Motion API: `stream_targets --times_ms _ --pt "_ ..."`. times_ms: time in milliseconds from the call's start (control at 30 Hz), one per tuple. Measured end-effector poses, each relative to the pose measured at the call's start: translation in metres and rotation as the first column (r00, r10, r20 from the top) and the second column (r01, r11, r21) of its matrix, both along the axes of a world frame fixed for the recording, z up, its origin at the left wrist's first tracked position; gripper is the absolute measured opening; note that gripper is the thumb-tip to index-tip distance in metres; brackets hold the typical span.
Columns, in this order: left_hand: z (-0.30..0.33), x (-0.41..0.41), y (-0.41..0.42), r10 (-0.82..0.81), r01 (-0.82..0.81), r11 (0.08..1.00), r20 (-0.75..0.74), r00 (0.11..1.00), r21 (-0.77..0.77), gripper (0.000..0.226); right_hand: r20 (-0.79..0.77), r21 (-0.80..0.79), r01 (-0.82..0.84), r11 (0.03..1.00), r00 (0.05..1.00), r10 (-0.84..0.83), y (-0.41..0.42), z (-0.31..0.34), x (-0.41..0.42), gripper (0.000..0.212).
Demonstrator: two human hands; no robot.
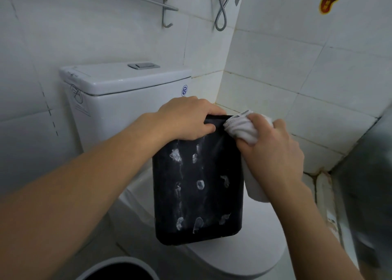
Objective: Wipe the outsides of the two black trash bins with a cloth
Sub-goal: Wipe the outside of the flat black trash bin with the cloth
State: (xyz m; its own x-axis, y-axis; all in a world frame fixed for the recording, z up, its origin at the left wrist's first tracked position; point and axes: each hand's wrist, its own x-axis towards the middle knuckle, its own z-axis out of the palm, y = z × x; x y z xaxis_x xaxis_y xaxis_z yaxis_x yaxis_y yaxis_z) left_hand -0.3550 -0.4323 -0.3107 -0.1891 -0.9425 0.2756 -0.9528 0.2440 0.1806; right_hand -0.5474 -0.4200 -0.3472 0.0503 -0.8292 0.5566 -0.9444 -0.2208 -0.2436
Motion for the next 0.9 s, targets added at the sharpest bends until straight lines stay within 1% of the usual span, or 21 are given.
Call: stream_targets --times_ms 133,233,267,467,567,667,700,833,900 --pt "-0.001 0.002 -0.001 0.006 -0.005 1.0 -0.011 1.0 0.009 0.045 -0.104 0.045 -0.028 0.999 0.994 0.032 0.018 -0.009 0.003 0.042" --pt "-0.002 0.004 -0.004 0.014 -0.014 1.0 -0.009 1.0 0.026 0.048 -0.225 0.069 -0.055 0.996 0.972 0.07 0.029 -0.018 0.003 0.042" --pt "-0.002 0.004 -0.004 0.014 -0.014 0.999 -0.007 1.0 0.029 0.048 -0.237 0.071 -0.059 0.996 0.969 0.074 0.029 -0.018 0.002 0.042" --pt "0.0 0.002 -0.003 -0.007 0.008 1.0 -0.016 1.0 0.012 0.045 -0.094 0.034 -0.038 0.999 0.995 0.041 0.011 -0.006 0.005 0.04" --pt "-0.001 0.003 -0.003 -0.008 0.008 1.0 -0.02 1.0 0.018 0.043 -0.122 0.044 -0.043 0.998 0.991 0.048 0.013 -0.01 0.007 0.039" --pt "-0.001 0.005 -0.007 -0.006 0.007 1.0 -0.016 1.0 0.027 0.046 -0.178 0.083 -0.064 0.994 0.981 0.078 0.019 -0.018 0.001 0.04" --pt "-0.001 0.006 -0.008 -0.005 0.006 1.0 -0.014 1.0 0.028 0.047 -0.172 0.098 -0.075 0.992 0.981 0.091 0.02 -0.02 -0.002 0.041" --pt "-0.004 0.0 -0.012 -0.003 0.003 1.0 0.067 0.998 -0.006 0.046 -0.027 0.11 -0.111 0.988 0.993 0.115 0.014 -0.025 -0.014 0.043" --pt "-0.008 -0.005 -0.013 -0.017 0.02 0.999 0.097 0.995 -0.033 0.044 -0.017 0.1 -0.114 0.988 0.993 0.117 0.011 -0.027 -0.016 0.044"
